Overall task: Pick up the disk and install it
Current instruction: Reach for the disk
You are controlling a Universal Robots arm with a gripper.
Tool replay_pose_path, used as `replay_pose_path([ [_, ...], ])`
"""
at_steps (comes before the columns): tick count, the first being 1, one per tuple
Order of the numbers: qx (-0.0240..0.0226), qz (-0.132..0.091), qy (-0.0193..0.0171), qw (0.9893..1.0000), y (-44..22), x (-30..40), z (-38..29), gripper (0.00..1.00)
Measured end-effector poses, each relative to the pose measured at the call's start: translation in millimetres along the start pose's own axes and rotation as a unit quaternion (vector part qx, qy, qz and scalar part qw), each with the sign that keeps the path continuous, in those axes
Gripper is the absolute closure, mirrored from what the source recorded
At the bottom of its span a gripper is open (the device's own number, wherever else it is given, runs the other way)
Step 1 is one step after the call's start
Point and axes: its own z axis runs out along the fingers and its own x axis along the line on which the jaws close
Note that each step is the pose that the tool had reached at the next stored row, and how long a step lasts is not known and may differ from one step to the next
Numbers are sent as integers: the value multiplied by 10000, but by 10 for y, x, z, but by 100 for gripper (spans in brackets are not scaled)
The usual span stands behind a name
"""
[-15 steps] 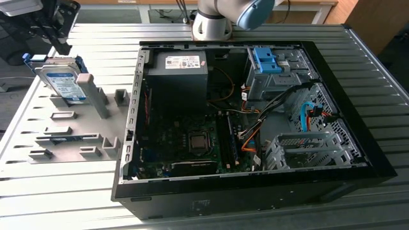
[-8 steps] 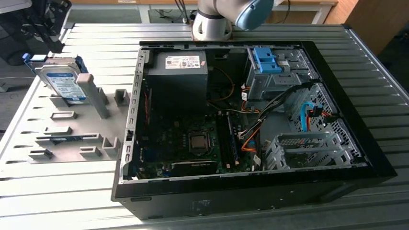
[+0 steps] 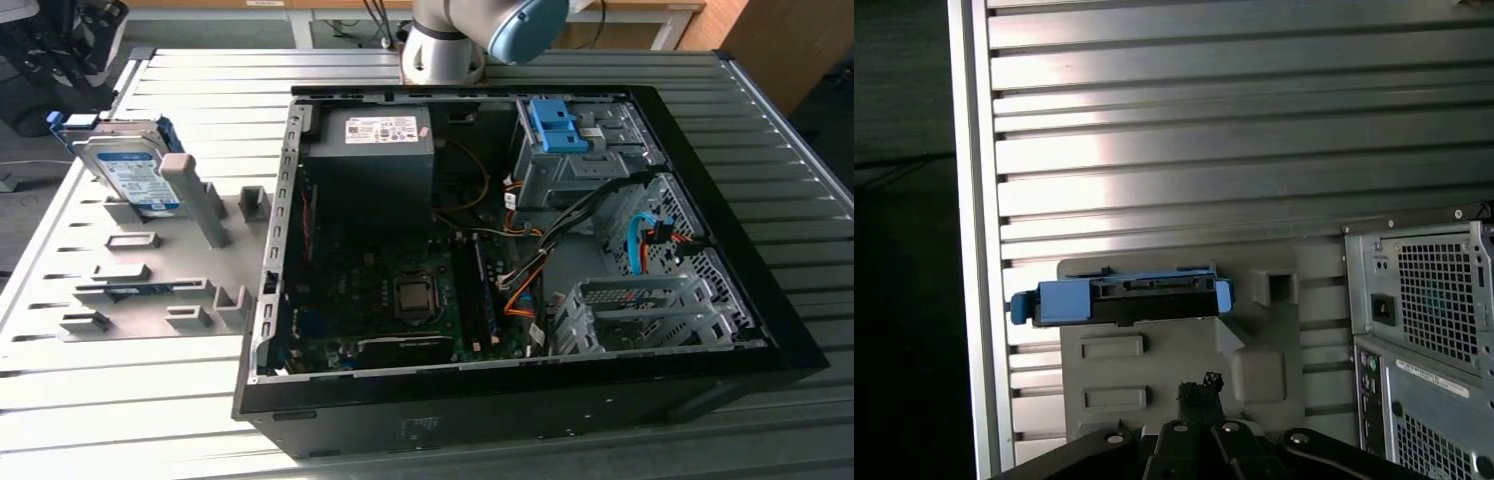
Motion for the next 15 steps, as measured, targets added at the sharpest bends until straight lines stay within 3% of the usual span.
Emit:
replay_pose_path([
  [15, 8, 86, 5, 10000, 107, 340, 62, 89],
])
